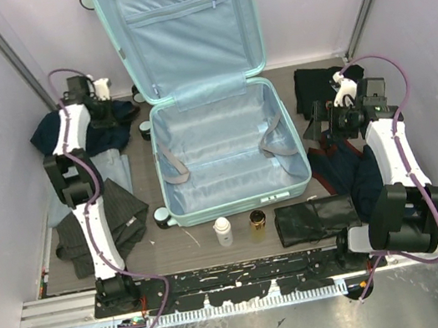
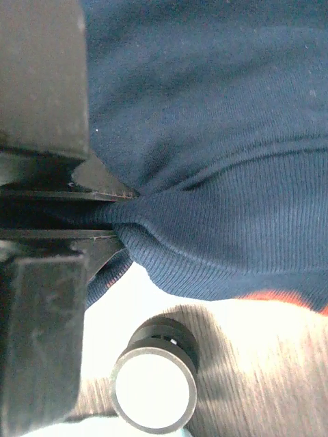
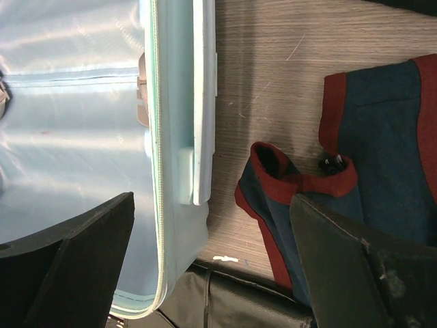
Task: Pack the luggage
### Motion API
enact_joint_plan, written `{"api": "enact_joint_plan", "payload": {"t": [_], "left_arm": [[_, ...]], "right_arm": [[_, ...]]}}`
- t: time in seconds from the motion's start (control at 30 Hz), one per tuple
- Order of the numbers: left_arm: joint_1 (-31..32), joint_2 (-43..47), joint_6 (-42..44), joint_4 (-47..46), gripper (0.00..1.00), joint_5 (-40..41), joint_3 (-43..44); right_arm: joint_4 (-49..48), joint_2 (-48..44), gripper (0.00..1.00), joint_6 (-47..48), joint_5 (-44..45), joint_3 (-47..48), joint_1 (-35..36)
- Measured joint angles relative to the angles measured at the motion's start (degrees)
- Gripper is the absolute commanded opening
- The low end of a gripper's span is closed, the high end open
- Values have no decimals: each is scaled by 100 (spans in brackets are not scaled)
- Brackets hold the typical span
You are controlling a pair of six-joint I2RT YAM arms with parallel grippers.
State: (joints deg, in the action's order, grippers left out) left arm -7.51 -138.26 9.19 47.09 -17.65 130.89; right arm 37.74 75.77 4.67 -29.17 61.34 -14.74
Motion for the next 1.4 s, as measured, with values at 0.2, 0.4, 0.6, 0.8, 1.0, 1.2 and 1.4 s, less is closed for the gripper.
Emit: {"api": "enact_joint_plan", "payload": {"t": [0.2, 0.4, 0.6, 0.8, 1.0, 1.2, 1.4], "left_arm": [[551, -127, 693, -2, 68, 977, -57], [588, -308, 997, 232, 98, 988, 129], [590, -358, 1128, 262, 98, 990, 125], [697, -612, 1303, 160, 98, 1399, 125], [798, -658, 1434, 203, 68, 1725, 195], [682, -1325, 1447, 817, 26, 1749, 1419], [481, -1447, 1331, 1045, 0, 1375, 1773]], "right_arm": [[35, 0, 100, 2, 4, 0, 0], [81, -2, 100, 26, 9, 0, -13], [96, -2, 100, 44, 9, 0, -39], [103, 2, 100, 68, 9, 4, -39], [138, 50, 100, 127, 15, 87, -39], [142, 52, 100, 155, 22, 129, -39], [192, 52, 100, 256, 66, 138, -46]]}}
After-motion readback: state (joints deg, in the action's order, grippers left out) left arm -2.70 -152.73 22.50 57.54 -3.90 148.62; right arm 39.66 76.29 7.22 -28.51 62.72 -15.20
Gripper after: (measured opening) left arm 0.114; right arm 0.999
